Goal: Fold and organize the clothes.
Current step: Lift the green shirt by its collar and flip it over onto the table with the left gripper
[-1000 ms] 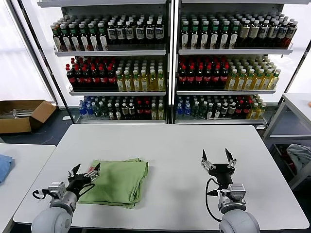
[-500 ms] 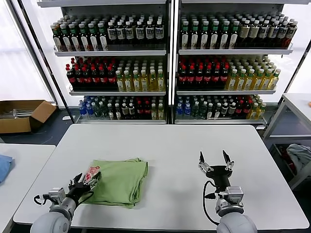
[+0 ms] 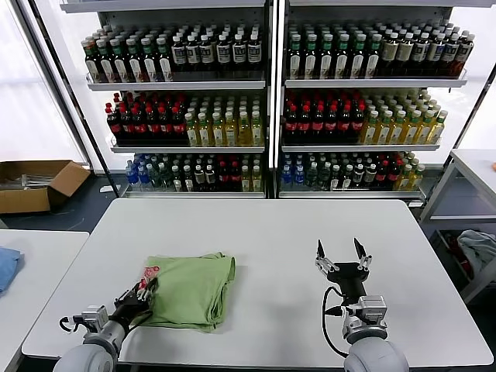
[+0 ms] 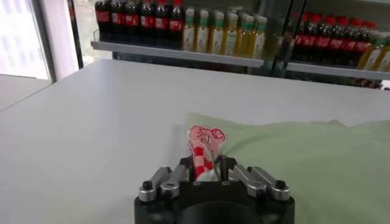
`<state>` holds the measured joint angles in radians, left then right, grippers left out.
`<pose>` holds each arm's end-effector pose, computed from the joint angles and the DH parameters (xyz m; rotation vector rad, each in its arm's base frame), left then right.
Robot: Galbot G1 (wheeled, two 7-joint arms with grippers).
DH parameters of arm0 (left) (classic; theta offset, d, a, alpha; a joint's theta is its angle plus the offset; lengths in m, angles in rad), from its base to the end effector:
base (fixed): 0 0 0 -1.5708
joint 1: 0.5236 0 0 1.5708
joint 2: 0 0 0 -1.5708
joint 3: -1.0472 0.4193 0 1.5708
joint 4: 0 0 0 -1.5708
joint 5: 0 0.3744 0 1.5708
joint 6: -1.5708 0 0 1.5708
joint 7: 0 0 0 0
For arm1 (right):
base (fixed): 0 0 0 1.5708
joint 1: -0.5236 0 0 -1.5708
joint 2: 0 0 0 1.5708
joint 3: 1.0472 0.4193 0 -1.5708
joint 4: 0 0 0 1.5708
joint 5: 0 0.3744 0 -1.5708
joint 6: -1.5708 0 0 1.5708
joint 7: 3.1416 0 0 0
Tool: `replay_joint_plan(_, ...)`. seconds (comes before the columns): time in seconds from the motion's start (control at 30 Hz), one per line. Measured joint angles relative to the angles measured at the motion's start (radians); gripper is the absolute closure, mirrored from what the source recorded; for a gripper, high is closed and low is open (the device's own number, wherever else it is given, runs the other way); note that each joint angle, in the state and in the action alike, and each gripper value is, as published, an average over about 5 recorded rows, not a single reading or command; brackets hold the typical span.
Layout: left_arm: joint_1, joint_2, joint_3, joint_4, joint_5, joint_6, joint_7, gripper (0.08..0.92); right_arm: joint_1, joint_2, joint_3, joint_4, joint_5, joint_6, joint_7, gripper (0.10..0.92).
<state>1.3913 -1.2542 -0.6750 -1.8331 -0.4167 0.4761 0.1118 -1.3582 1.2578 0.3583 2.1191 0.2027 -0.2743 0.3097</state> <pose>0.2389 0.1521 -0.3929 -0.0906 -2.6203 0.1503 0.2298 -0.0190 -0.3149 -0.0242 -3.0567 0.1062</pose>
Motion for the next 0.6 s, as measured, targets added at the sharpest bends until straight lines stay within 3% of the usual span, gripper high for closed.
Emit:
replay_joint_plan(0.23, -0.008, 0.008, -0.018, -0.016, 0.010, -0.010, -0.010, 0.873, 0.004, -0.003, 0.001, 0.000, 0.000, 0.000, 0.001, 0.203)
replay_joint_plan(0.43, -0.015, 0.042, -0.063, -0.022, -0.002, -0.023, -0.008, 0.877, 0.013, -0.010, 0.004, -0.002, 0.004, -0.001, 0.002, 0.203)
replay_joint_plan(0.6, -0.021, 0.131, -0.144, 0.006, -0.014, -0.038, 0.001, 0.877, 0.018, -0.014, 0.005, -0.006, 0.008, -0.001, 0.004, 0.203)
